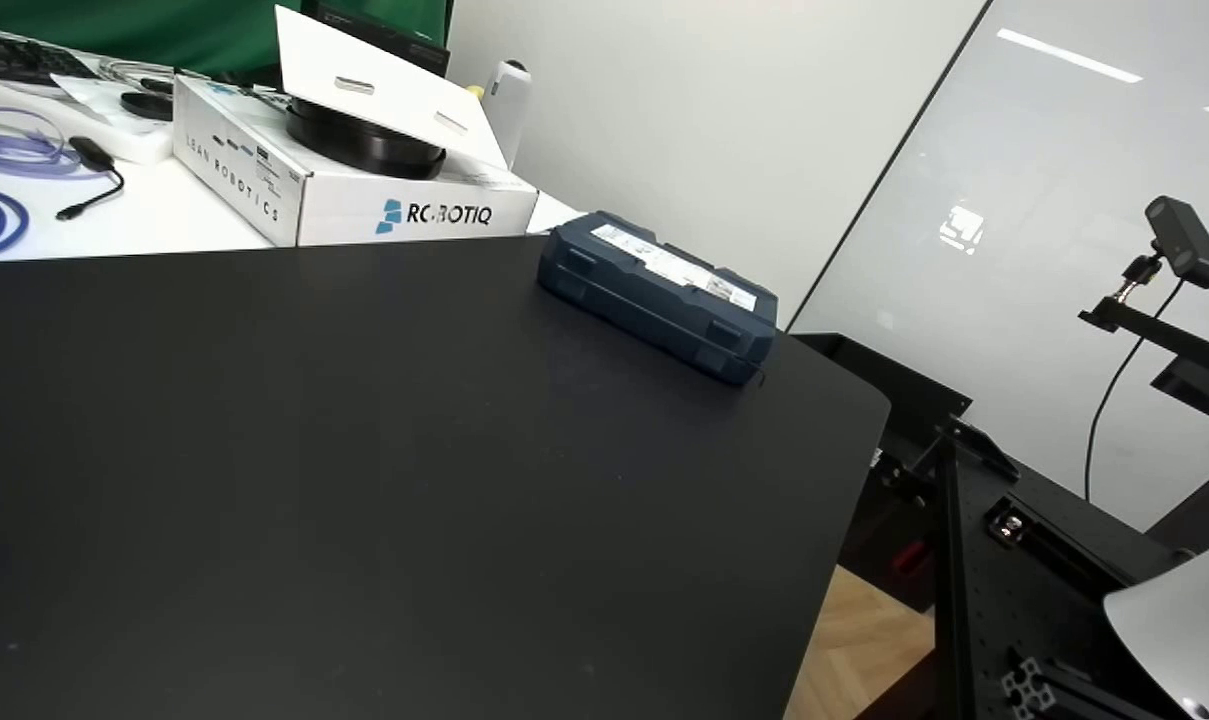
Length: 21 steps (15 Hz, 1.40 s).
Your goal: Pick up the medicine bottle and move it to the right.
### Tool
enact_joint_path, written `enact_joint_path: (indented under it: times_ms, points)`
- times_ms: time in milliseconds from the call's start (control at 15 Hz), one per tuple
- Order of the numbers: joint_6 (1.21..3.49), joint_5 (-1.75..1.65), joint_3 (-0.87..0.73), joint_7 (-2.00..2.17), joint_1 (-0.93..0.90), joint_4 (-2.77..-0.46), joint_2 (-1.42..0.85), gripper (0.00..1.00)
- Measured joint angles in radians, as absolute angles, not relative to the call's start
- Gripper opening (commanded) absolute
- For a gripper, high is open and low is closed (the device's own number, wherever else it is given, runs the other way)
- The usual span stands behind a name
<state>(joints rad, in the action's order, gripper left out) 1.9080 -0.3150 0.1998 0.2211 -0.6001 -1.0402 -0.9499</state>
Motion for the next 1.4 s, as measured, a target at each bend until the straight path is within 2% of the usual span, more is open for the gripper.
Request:
enact_joint_path:
  times_ms: [467, 1400]
  points:
    - [1.907, -0.293, 0.156, 0.183, -0.605, -0.987, -1.002, 1.0]
    - [1.905, -0.193, 0.173, 0.084, -0.624, -0.853, -1.12, 1.0]
